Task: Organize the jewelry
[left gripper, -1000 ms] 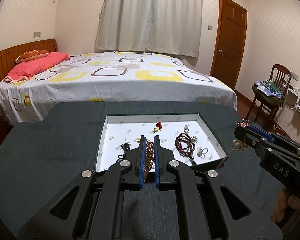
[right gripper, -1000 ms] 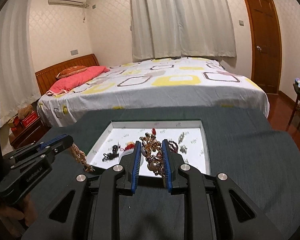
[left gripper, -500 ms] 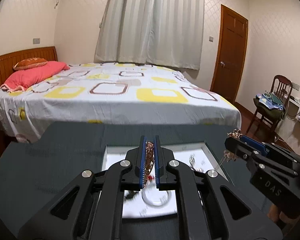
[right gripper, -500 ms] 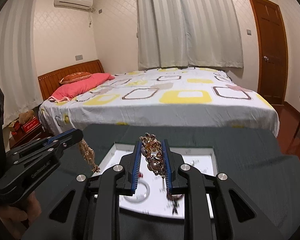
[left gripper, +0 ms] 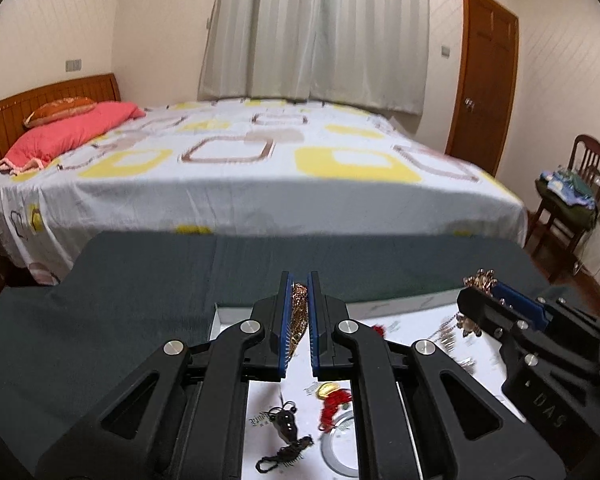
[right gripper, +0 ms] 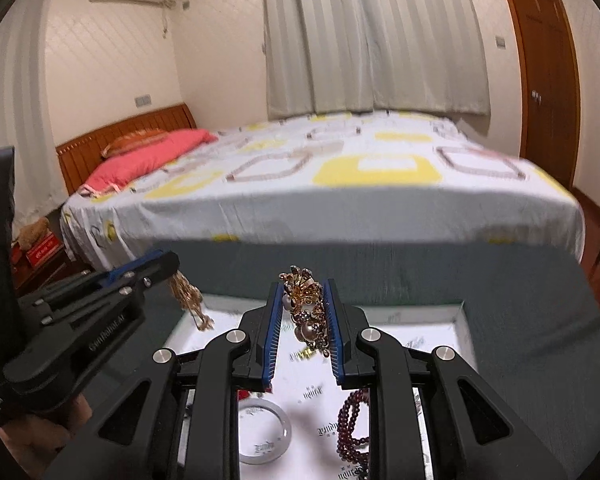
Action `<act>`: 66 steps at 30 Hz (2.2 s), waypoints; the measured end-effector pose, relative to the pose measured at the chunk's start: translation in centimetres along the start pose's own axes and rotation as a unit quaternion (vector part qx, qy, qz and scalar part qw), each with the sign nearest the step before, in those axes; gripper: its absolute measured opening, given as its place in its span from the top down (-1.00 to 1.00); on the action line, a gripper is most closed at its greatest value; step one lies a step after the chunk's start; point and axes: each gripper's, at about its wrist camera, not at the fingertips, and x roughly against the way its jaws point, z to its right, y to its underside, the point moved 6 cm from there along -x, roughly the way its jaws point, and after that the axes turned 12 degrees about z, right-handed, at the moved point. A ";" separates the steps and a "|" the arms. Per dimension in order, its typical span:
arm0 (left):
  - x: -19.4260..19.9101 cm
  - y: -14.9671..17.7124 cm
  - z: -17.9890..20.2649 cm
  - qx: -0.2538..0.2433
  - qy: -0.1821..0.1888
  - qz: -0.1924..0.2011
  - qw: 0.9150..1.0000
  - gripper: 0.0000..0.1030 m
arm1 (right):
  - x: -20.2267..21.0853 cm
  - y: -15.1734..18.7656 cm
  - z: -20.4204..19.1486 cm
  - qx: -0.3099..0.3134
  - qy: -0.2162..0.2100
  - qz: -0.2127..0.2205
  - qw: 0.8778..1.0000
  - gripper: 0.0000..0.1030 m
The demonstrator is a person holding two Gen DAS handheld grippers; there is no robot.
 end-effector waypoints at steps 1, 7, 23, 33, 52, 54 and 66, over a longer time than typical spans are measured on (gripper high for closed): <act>-0.6 0.5 -0.1 -0.001 -0.001 -0.008 1.000 0.84 | -0.3 0.4 0.0 -0.002 0.001 -0.005 1.000 0.58; -3.5 3.3 -0.9 0.002 -0.007 -0.054 0.999 0.84 | -3.3 3.3 0.8 -0.004 0.013 -0.048 0.999 0.58; -5.8 6.1 -1.6 0.001 -0.020 -0.106 0.994 0.84 | -5.5 5.0 1.1 0.001 0.026 -0.099 0.995 0.56; -5.9 6.1 -1.7 -0.005 -0.026 -0.109 0.994 0.56 | -5.3 4.7 1.2 0.004 0.035 -0.089 0.995 0.05; -3.8 4.7 -1.6 -0.015 -0.051 -0.070 0.996 -0.64 | -3.4 4.1 2.7 0.001 0.063 -0.058 0.996 -0.51; -2.9 4.6 -1.6 -0.016 -0.052 -0.064 0.996 -0.75 | -2.7 3.9 3.0 0.000 0.068 -0.054 0.996 -0.54; 6.4 5.7 -1.0 -0.023 -0.064 -0.066 0.995 -0.82 | 6.3 5.6 5.2 -0.021 0.092 -0.056 0.994 -0.61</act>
